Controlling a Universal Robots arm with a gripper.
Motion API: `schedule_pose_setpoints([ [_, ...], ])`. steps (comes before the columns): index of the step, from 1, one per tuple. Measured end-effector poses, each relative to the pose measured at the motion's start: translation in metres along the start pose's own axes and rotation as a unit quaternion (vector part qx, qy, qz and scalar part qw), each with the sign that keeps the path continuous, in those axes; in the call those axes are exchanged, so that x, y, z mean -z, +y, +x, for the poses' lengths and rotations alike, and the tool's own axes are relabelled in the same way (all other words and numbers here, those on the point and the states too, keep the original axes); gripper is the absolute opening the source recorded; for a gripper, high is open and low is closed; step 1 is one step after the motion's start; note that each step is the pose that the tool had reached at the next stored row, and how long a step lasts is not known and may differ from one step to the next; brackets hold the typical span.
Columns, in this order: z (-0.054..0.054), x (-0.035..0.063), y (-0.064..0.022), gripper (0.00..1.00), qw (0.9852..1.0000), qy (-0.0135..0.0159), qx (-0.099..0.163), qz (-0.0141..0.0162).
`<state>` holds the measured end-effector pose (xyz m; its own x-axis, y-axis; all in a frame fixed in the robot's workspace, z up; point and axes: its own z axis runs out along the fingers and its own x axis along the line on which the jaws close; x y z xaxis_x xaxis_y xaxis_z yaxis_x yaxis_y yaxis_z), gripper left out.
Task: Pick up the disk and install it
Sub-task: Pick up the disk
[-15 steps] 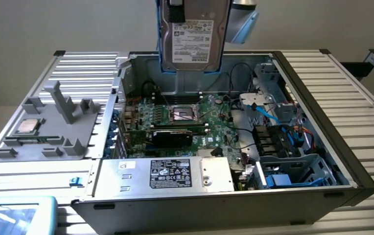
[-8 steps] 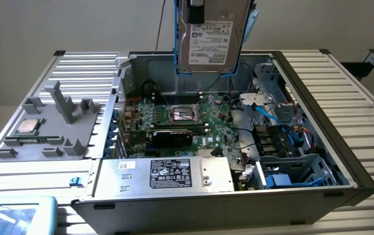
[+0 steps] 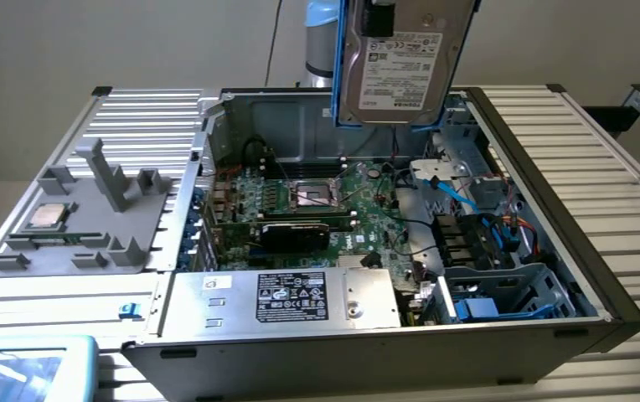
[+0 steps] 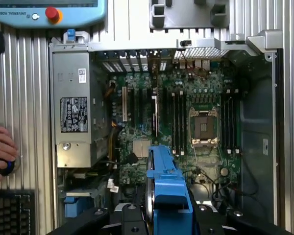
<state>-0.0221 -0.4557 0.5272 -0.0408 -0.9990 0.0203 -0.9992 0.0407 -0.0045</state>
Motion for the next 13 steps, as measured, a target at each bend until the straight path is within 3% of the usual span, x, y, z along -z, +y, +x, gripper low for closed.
schedule_pose_setpoints([
  [13,0.028,0.003,-0.0338,0.37,1.0,0.0,0.0,0.0],
])
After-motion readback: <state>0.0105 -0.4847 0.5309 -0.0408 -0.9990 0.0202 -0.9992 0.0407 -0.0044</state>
